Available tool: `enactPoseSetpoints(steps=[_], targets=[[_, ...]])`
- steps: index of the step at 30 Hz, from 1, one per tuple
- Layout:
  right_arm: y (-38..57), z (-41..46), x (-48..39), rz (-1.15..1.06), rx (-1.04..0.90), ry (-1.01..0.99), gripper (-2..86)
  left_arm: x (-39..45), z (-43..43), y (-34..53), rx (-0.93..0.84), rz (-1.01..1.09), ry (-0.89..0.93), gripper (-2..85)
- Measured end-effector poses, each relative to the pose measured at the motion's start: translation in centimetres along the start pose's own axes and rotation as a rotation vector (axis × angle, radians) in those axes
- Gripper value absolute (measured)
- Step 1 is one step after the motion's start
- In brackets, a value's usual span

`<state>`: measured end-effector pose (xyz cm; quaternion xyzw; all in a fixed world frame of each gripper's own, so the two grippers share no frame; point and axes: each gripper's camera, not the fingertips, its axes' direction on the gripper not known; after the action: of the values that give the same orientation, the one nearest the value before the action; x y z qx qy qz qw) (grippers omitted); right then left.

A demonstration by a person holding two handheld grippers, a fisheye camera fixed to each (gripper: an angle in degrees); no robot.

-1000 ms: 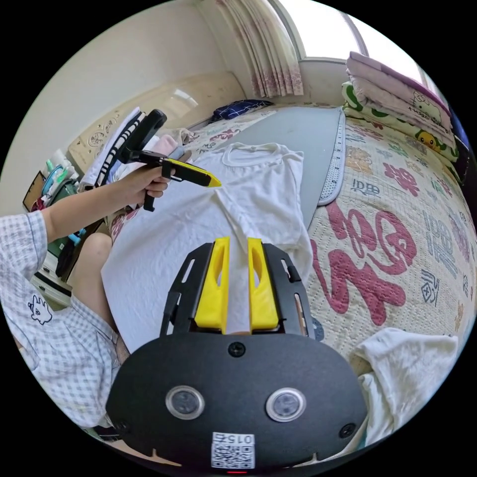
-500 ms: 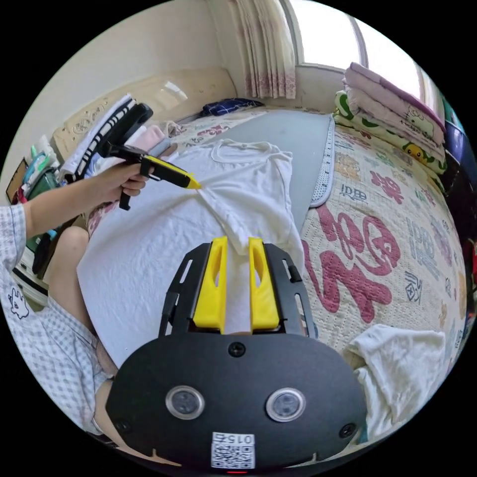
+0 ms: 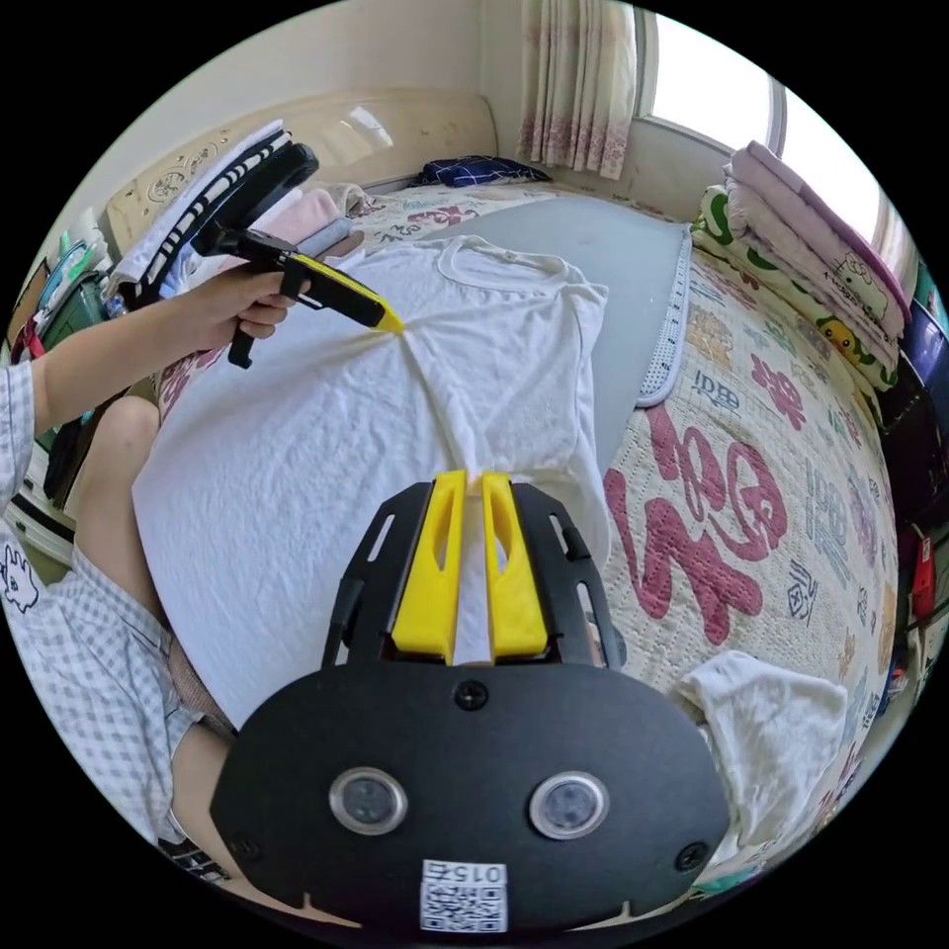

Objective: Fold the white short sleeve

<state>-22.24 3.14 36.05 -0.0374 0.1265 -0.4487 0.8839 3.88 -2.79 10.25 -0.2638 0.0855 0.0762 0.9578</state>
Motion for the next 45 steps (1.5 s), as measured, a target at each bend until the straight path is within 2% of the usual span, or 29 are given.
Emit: enactPoseSetpoints(steps=[4,8,11,13,16,18,23,26,31,36,41,45], targets=[[2.3,0.9,0.9,0.021,0.057,-0.037,5.0,0.1,-4.2,7.4,0.19,-0.052,-0.077,1.0],[4.2,2.2,0.4,0.037,0.17,0.0,4.6,-1.3,-7.6,16.4,0.371,-0.192,-0.301,3.3],[3.2,4.1,-1.2,0.052,0.213,0.005,4.0,-4.2,-7.3,20.1,0.375,-0.378,-0.344,8.0],[1.8,5.6,-3.0,0.022,0.217,-0.009,3.8,-5.2,-6.4,21.2,0.358,-0.433,-0.357,12.8],[-1.8,8.5,-6.5,-0.05,0.215,-0.071,3.7,-6.1,-4.6,22.0,0.304,-0.543,-0.433,13.6],[-5.1,11.2,-9.4,-0.095,0.214,-0.126,3.4,-8.3,-4.0,22.9,0.261,-0.725,-0.418,12.5],[-11.9,17.3,-14.9,-0.105,0.231,-0.245,1.8,-8.0,-3.7,24.6,0.375,-0.7,-0.289,9.5],[-16.1,22.9,-18.3,-0.144,0.175,-0.275,1.9,-8.5,-2.9,25.6,0.38,-0.77,-0.322,7.8],[-21.9,33.7,-23.3,-0.151,-0.003,-0.23,4.9,-8.4,-1.8,26.8,0.384,-0.811,-0.281,2.6],[-25.4,46.2,-25.7,-0.067,-0.273,-0.088,6.2,-8.1,-1.5,28.2,0.393,-0.778,-0.244,0.8],[-25.4,51.7,-26.2,-0.096,-0.296,0.066,6.7,-8.1,-1.0,29.0,0.395,-0.771,-0.241,0.6],[-24.7,54.2,-24.4,-0.063,-0.294,-0.002,6.0,-8.1,-0.8,29.4,0.397,-0.765,-0.238,0.7]])
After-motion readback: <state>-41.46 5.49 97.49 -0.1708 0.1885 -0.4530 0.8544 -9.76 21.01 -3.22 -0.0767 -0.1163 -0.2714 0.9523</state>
